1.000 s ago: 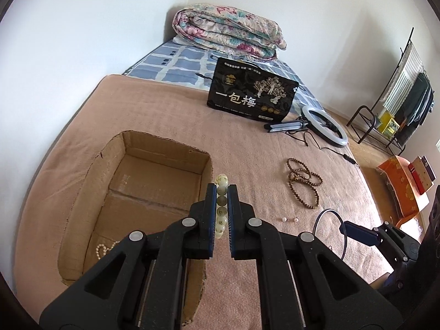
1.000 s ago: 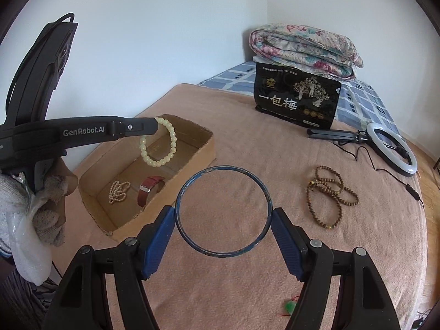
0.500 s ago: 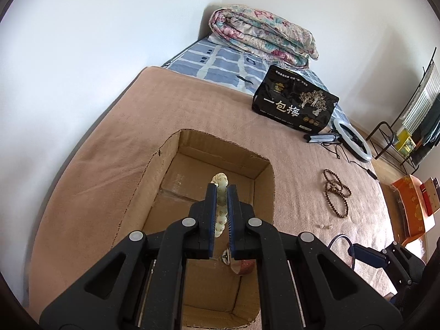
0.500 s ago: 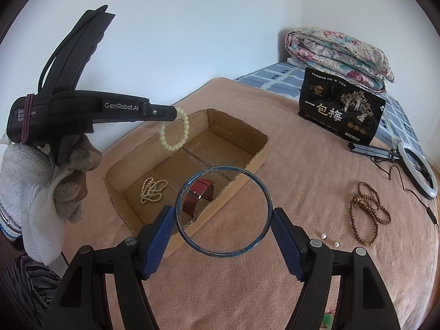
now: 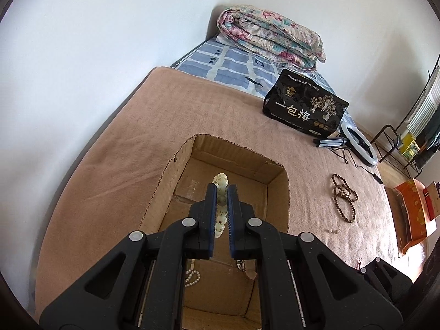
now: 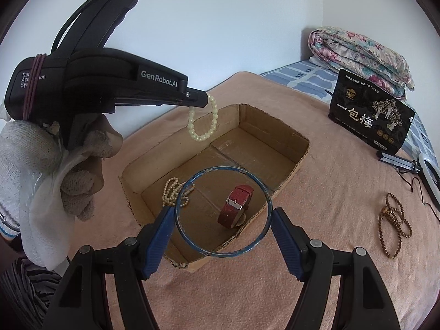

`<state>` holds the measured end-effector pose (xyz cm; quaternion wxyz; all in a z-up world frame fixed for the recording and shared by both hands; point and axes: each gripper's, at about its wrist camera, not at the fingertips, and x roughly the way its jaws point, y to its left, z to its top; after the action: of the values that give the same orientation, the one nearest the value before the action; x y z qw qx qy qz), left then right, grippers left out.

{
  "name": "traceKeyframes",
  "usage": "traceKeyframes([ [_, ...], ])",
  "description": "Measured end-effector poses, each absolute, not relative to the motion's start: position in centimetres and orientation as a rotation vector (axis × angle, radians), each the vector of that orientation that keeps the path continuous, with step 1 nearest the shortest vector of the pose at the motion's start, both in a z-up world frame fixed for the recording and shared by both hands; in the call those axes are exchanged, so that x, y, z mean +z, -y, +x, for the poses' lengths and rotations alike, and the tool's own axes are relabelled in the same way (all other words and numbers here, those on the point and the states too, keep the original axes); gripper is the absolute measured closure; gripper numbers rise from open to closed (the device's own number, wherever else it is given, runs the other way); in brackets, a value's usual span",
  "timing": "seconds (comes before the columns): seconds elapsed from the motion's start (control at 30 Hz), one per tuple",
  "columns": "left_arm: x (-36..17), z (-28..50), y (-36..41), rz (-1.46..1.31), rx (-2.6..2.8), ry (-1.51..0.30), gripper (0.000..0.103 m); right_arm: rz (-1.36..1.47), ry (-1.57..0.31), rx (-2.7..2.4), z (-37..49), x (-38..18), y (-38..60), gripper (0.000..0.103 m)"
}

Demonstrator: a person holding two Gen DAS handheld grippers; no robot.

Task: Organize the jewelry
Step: 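Carry the bracelet and bangle over the cardboard box, then open both tools to drop the bracelet and bangle into the box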

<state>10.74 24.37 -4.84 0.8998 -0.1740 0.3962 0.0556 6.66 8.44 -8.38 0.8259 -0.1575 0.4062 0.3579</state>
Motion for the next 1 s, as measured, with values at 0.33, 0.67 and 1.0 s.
traceKeyframes([
  [0.33, -5.1, 11.1, -24.6, -0.355, 0.115, -0.831, 0.098, -0.355, -0.858, 0.776, 6.3, -9.0, -10.1, 0.029],
  [0.67, -5.3, 11.5, -24.7, -0.362, 0.122, -0.837, 0.098, -0.364, -0.849, 0.779, 6.8, -9.3, -10.8, 0.026],
  [1.0, -5.0, 11.6, -24.4, -0.359, 0.127, -0.834, 0.073, -0.399, -0.803, 0.735, 6.1, -8.7, -10.7, 0.003],
])
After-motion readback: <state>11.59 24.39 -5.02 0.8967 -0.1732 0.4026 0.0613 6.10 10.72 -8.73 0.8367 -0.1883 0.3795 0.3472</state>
